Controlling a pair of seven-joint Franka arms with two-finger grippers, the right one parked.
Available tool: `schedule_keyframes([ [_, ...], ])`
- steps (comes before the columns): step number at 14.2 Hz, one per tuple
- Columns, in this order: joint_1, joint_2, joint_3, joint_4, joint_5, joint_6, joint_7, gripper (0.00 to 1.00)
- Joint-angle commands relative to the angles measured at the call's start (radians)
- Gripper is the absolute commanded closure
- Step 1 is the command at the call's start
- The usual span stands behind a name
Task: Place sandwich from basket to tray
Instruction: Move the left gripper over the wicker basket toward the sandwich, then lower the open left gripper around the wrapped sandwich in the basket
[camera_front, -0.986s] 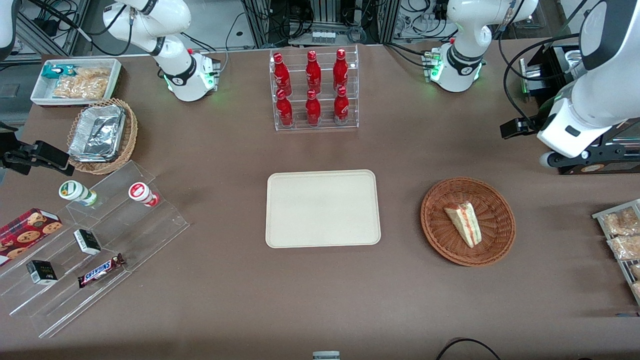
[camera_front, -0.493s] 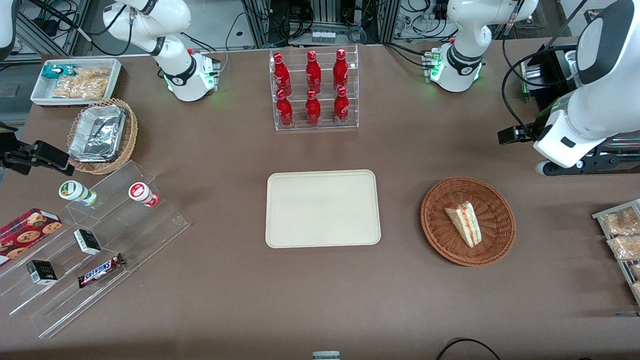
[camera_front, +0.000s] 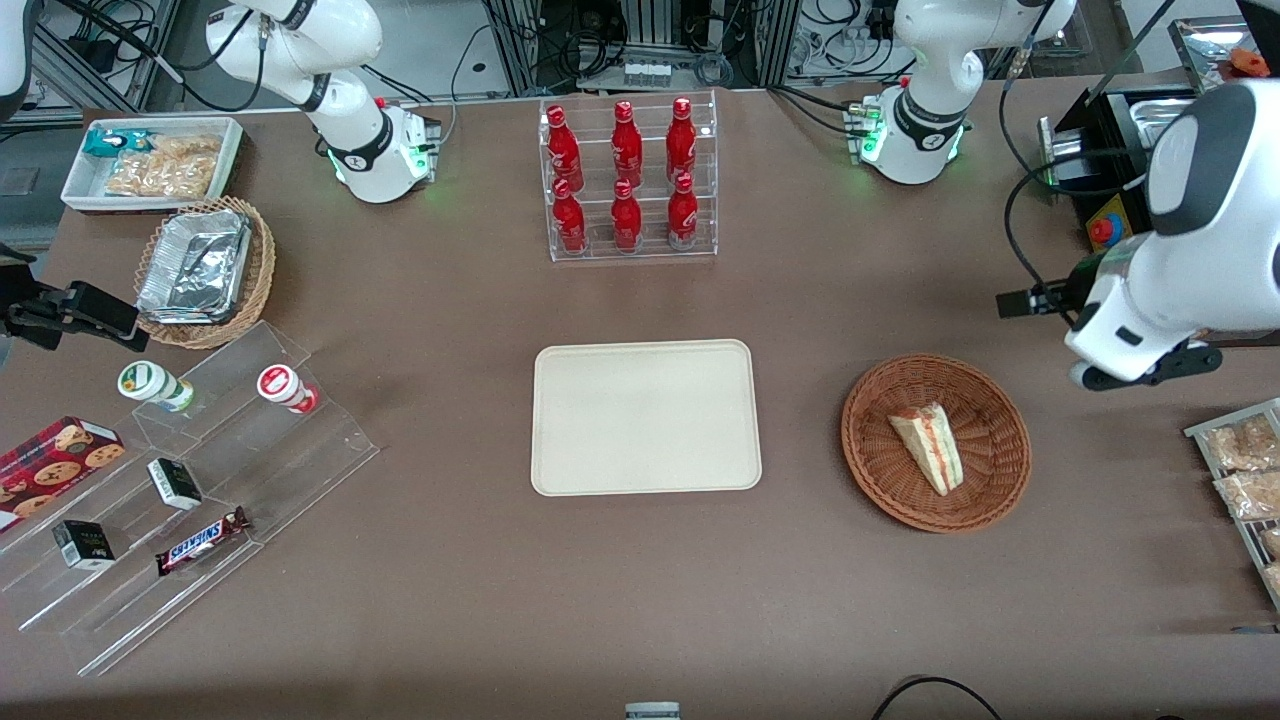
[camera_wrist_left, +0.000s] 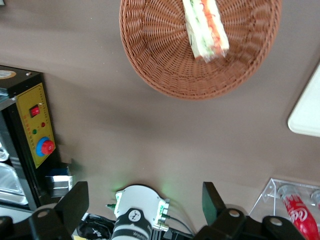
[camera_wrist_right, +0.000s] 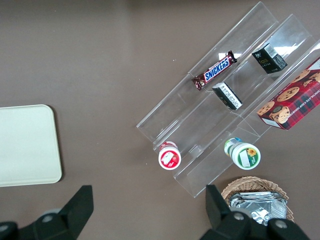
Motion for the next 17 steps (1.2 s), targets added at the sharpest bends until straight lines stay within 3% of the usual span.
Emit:
schedule_keyframes([
  [1,0.007,0.064,-0.003,-0.055,0.009,0.116,-0.059,0.00],
  [6,0.012,0.074,-0.003,-0.350,-0.006,0.505,-0.256,0.00],
  [11,0.001,0.173,-0.006,-0.360,-0.010,0.632,-0.488,0.00],
  [17,-0.003,0.203,-0.009,-0.335,-0.008,0.678,-0.524,0.00],
])
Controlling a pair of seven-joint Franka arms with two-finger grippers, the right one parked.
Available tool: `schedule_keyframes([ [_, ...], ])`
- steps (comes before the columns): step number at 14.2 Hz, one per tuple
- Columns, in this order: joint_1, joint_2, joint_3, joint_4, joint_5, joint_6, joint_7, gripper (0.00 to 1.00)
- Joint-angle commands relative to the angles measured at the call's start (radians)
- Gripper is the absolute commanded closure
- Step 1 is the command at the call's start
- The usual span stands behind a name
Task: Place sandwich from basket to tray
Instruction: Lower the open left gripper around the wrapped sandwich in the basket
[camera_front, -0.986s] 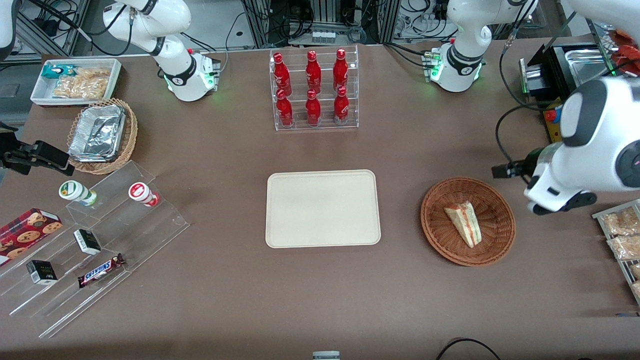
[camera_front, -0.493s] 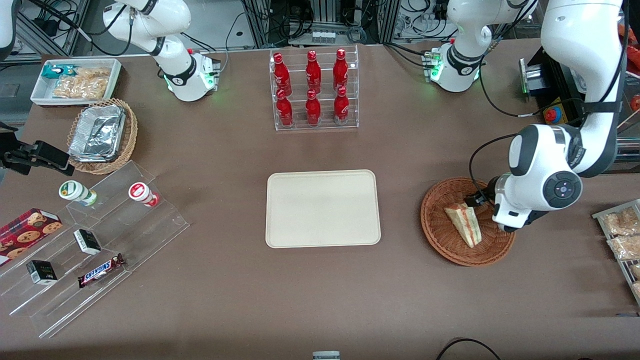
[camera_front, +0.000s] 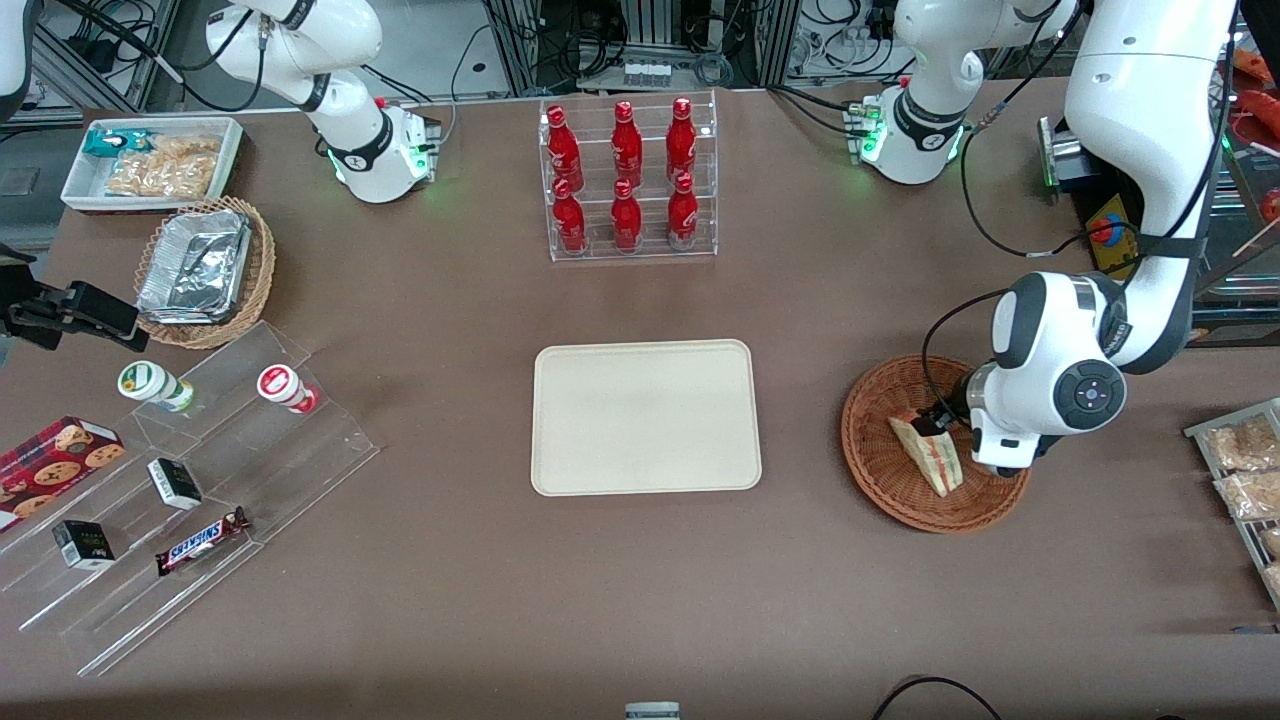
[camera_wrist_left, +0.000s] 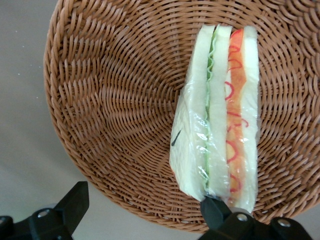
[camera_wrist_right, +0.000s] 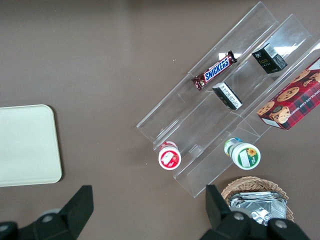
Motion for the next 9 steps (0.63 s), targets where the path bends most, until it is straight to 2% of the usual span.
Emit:
schedule_keyframes([
  [1,-0.005,-0.003,0.003,0.040,-0.001,-0.009,-0.014,0.00],
  [5,-0.005,-0.009,0.001,0.128,0.001,-0.117,-0.018,0.00],
  [9,-0.009,0.002,0.001,0.148,0.001,-0.116,-0.023,0.00],
])
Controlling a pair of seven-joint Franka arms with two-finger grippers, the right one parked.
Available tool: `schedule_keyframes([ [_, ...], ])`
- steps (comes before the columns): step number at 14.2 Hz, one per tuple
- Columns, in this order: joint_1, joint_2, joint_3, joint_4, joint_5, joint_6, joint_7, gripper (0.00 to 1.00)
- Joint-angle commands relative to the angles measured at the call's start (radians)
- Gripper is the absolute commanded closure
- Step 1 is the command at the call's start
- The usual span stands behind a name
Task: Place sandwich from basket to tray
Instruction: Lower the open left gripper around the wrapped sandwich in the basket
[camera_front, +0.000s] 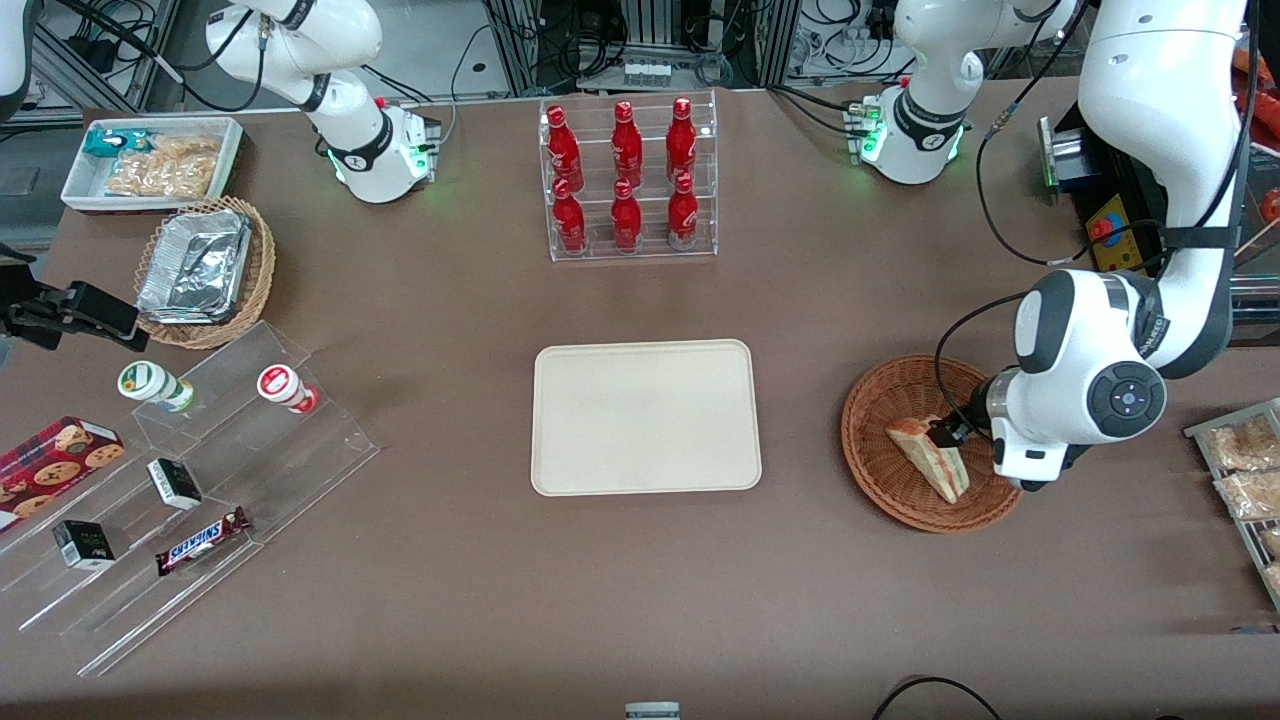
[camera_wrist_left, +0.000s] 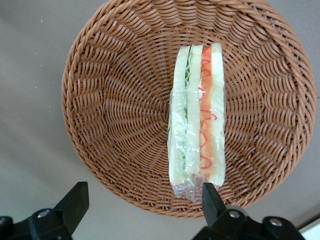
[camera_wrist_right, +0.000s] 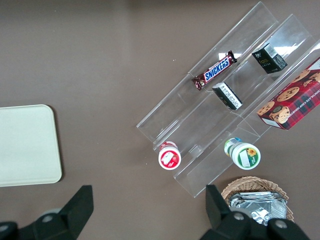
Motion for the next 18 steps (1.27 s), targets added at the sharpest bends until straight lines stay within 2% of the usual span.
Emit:
schedule_keyframes([
  [1,-0.011,0.010,0.001,0.033,-0.001,-0.015,-0.022,0.00],
  [6,-0.012,0.062,0.001,0.045,-0.004,0.048,-0.028,0.00],
  [10,-0.032,0.122,0.001,0.105,-0.022,0.051,-0.120,0.00],
  [15,-0.040,0.161,0.001,0.096,-0.019,0.114,-0.121,0.00],
  [17,-0.038,0.161,0.003,0.094,-0.018,0.111,-0.111,0.03],
  [18,-0.037,0.159,0.003,0.094,-0.016,0.110,-0.111,0.11],
])
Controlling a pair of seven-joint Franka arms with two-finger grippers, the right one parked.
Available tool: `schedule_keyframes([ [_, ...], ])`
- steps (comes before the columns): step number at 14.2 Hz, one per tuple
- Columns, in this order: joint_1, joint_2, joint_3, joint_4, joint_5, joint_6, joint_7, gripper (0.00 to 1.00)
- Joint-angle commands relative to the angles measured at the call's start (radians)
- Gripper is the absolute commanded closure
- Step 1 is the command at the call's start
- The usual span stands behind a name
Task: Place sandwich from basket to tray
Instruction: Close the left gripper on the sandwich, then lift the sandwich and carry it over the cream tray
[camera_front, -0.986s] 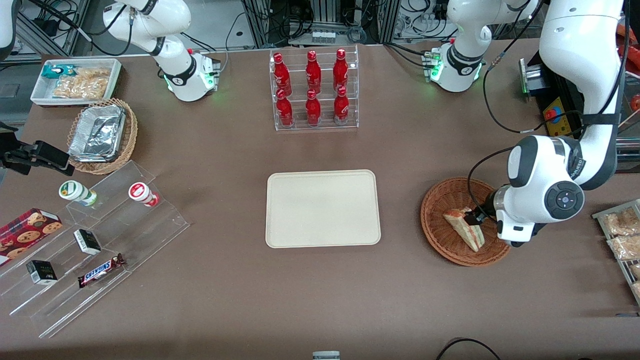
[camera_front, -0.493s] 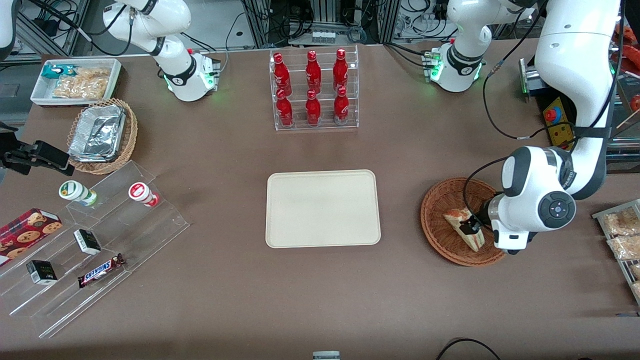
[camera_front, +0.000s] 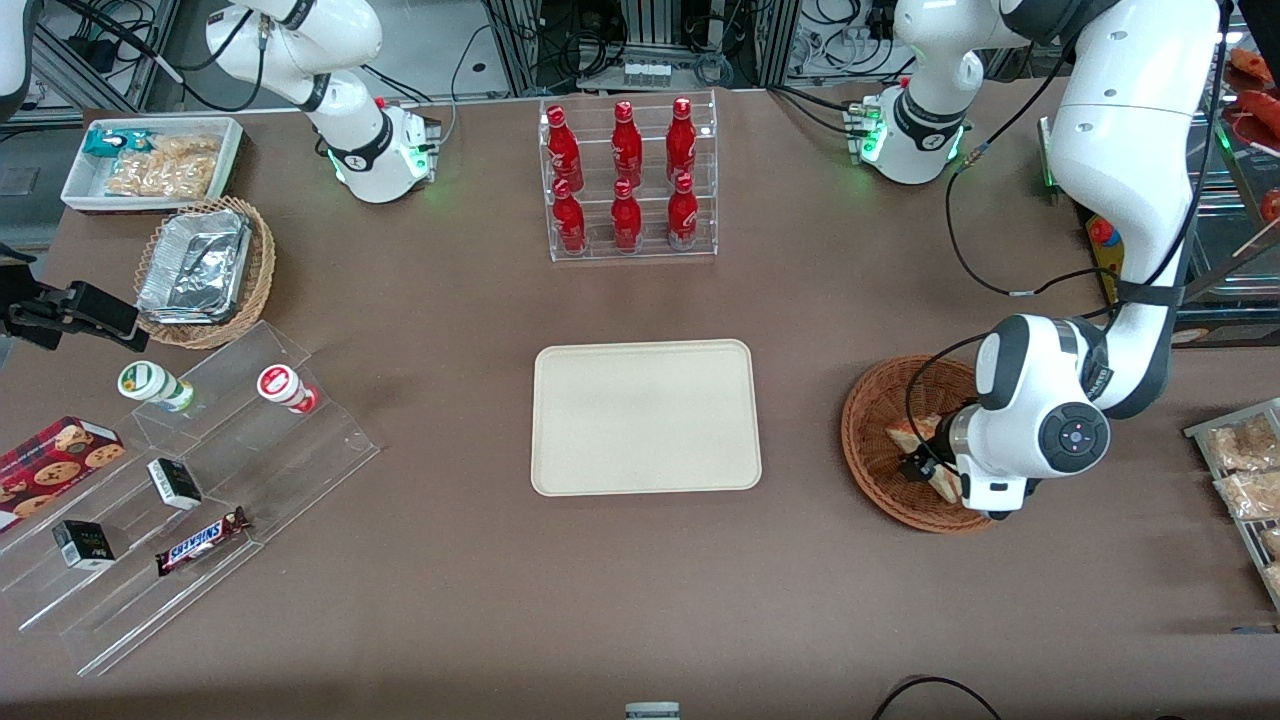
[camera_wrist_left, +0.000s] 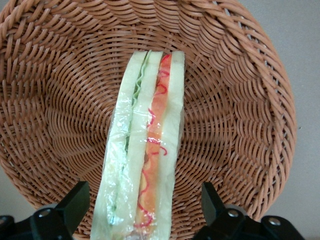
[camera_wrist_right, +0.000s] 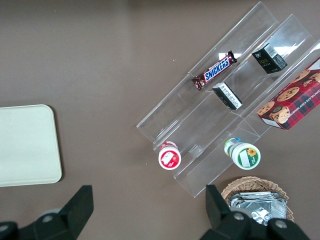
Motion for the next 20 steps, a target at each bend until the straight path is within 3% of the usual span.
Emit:
schedule_keyframes([
  [1,-0.001,0.002,0.002,0.020,-0.004,-0.006,0.001,0.27],
  [3,-0.001,0.001,0.002,0.020,-0.003,-0.008,0.001,0.68],
  [5,-0.001,-0.002,0.002,0.020,-0.001,-0.015,0.007,0.85],
  [12,-0.027,-0.085,-0.042,0.065,0.002,-0.086,0.046,0.87],
  [20,-0.346,-0.013,-0.059,0.239,0.037,-0.124,0.062,0.84],
])
